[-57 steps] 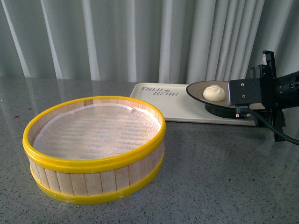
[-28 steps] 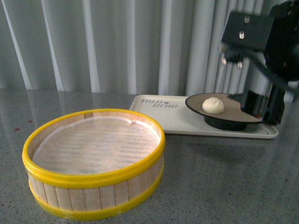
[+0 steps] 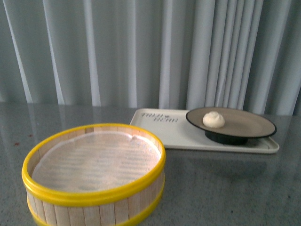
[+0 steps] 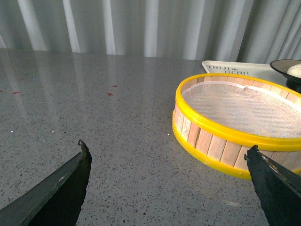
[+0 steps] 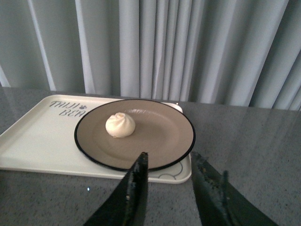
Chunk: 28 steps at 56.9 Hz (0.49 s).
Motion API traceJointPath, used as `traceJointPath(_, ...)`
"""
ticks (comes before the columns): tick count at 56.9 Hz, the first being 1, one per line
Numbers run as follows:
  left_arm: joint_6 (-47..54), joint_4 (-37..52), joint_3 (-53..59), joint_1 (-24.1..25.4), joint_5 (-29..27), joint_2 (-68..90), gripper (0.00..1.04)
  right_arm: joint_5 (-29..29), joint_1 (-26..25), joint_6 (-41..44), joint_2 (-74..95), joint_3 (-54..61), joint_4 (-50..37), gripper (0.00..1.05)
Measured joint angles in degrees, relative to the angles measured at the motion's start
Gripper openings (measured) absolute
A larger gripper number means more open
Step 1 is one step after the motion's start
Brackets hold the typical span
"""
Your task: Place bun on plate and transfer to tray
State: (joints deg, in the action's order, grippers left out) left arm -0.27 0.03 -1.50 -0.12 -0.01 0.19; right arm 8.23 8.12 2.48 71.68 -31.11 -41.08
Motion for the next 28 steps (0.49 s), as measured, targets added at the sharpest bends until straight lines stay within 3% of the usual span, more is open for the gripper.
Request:
traceJointPath(10,0.0,0.0,0.0,0.0,0.0,0.0,0.98,-2.2,-1.6,-1.3,-5.3,8.8,-2.3,0.01)
traceJointPath(23,0.0,0.0,0.0,0.0,0.0,0.0,0.98,-4.2,-3.9,-1.7,-13.9,17.9,-3.0,0.02)
traceJointPath(28,0.0,0.0,0.0,0.0,0.0,0.0,0.98,-7.9,-7.2,-1.7,-17.6,20.7,-2.1,0.02)
